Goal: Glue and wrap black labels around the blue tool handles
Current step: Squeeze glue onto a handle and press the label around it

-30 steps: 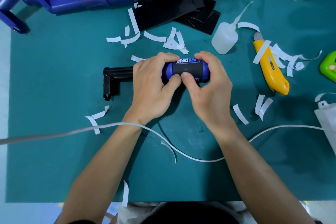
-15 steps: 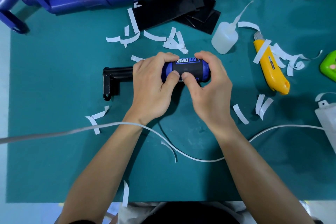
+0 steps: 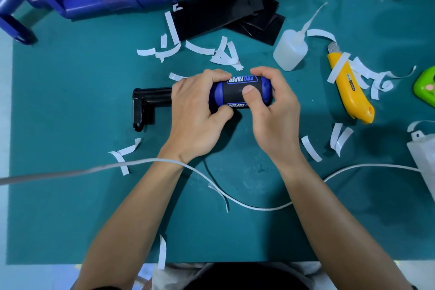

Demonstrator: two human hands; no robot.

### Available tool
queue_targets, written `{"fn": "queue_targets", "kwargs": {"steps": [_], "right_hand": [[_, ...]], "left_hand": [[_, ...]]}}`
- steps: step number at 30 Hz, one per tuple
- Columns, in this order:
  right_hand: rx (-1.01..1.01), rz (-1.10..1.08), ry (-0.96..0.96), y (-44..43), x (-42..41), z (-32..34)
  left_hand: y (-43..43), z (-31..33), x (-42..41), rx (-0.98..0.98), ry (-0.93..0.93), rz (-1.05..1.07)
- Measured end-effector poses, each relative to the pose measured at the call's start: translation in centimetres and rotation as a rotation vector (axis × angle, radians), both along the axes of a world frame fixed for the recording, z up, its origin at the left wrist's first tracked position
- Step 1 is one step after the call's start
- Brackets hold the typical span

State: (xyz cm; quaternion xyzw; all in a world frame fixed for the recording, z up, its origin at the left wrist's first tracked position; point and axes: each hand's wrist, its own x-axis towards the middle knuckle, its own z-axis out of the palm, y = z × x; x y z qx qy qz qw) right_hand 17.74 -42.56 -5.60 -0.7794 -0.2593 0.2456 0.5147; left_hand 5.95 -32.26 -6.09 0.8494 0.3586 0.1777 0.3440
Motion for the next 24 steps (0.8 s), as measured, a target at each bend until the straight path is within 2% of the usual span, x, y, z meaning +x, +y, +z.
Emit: {"fn": "queue_targets", "kwargs": {"steps": [10, 24], "right_hand": [[-0.022, -0.064, -0.011, 1.6, -0.8, 0.3], [-0.056, 0.020, -0.032, 1.7, -0.1, 0.4]], "left_hand": [[0.0, 0.3, 0.0, -0.022, -0.008, -0.007], [0.2, -0.1, -0.2, -0.026, -0.029, -0.017]]}}
